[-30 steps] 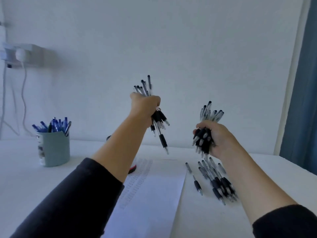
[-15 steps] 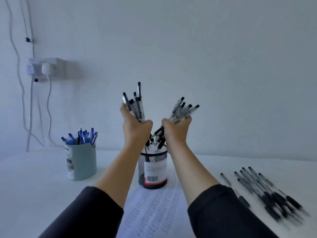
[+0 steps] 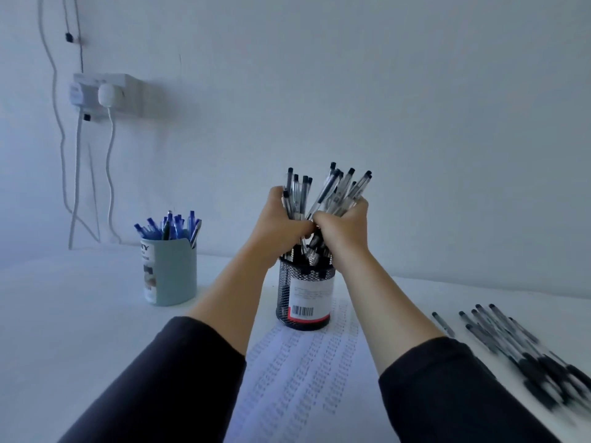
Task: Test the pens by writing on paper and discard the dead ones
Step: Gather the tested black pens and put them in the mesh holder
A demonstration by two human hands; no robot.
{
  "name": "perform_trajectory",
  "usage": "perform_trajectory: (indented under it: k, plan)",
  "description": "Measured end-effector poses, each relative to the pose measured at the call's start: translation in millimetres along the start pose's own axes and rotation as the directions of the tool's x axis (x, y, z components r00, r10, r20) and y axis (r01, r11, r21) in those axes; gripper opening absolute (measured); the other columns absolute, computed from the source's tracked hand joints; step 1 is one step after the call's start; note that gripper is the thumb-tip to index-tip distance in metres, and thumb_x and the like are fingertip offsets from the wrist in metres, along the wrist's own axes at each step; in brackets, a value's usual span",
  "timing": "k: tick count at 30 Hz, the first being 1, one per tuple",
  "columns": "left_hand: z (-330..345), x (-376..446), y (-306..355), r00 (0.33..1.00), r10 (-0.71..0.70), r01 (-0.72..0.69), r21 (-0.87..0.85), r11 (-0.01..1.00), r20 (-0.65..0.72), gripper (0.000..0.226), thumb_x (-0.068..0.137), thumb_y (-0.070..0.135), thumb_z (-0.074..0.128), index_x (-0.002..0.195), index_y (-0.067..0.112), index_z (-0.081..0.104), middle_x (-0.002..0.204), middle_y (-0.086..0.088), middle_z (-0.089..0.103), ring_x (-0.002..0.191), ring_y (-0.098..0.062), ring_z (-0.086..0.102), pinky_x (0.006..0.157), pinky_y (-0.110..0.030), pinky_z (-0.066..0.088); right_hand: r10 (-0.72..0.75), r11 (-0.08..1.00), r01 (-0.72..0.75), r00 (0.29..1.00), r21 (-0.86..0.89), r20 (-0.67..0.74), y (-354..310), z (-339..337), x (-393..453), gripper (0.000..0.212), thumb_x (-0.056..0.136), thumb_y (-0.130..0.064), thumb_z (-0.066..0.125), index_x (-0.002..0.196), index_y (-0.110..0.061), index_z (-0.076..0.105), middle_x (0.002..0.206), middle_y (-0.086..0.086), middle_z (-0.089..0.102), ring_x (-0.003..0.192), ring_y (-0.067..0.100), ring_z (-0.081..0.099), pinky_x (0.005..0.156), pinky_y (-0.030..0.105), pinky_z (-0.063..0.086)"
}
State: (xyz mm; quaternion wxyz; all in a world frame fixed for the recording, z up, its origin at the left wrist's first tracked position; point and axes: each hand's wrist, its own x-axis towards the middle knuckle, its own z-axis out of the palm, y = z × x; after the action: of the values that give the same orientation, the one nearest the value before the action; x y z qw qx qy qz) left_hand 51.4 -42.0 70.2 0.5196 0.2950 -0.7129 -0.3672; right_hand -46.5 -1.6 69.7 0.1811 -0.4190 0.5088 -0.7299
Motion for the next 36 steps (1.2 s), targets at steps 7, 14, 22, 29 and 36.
perform_trajectory:
  k: [7, 14, 22, 29, 36]
  plan:
    - [3, -3, -3, 0.997, 0.004, -0.009, -0.061, 0.998, -0.081, 0.045, 0.083, 0.021, 0.072, 0.113, 0.015, 0.039, 0.083, -0.002, 0.055, 0.062, -0.012, 0.053, 0.049, -0.020, 0.043, -0.076, 0.996, 0.078, 0.996, -0.039, 0.054, -3, -4, 4, 0.028, 0.080, -0.006, 0.066, 0.091, -0.018, 0.043, 0.080, 0.000, 0.050, 0.069, 0.015, 0.052, 0.053, 0.019, 0.043]
    - [7, -4, 8, 0.989, 0.044, -0.060, -0.116, 0.991, -0.138, 0.026, 0.096, 0.024, 0.052, 0.112, 0.012, 0.036, 0.091, 0.004, 0.045, 0.081, -0.010, 0.048, 0.070, -0.028, 0.044, -0.212, 0.976, 0.216, 0.972, -0.021, 0.101, -1, -5, 1, 0.048, 0.086, -0.022, 0.069, 0.120, -0.013, 0.035, 0.097, -0.006, 0.053, 0.083, 0.003, 0.054, 0.065, 0.013, 0.042]
    - [3, -5, 4, 0.995, -0.013, -0.026, -0.386, 0.922, -0.099, 0.012, 0.089, 0.004, 0.041, 0.078, 0.009, 0.042, 0.083, -0.009, 0.040, 0.070, -0.023, 0.037, 0.057, -0.032, 0.033, -0.115, 0.965, 0.166, 0.963, -0.202, 0.242, 4, 0, -2, 0.044, 0.085, -0.026, 0.070, 0.113, -0.013, 0.040, 0.082, -0.002, 0.050, 0.070, 0.012, 0.054, 0.060, 0.024, 0.044]
    - [-2, -7, 11, 0.988, -0.137, 0.093, -0.428, 0.899, -0.073, 0.010, 0.067, 0.013, 0.051, 0.057, 0.012, 0.053, 0.077, -0.005, 0.059, 0.083, -0.025, 0.058, 0.069, -0.037, 0.044, 0.030, 0.998, -0.017, 0.979, -0.061, 0.203, -6, -10, -1, 0.040, 0.090, -0.036, 0.059, 0.122, -0.017, 0.045, 0.113, 0.009, 0.061, 0.099, 0.018, 0.055, 0.072, 0.030, 0.039]
    - [1, -5, 7, 0.977, -0.038, 0.008, -0.140, 0.990, -0.210, 0.015, 0.085, 0.008, 0.053, 0.078, 0.016, 0.064, 0.082, 0.001, 0.065, 0.076, -0.018, 0.062, 0.075, -0.037, 0.050, -0.119, 0.958, 0.167, 0.971, -0.232, 0.207, -6, -2, -8, 0.041, 0.100, -0.039, 0.038, 0.118, -0.008, 0.057, 0.104, 0.009, 0.062, 0.096, 0.018, 0.055, 0.075, 0.030, 0.040]
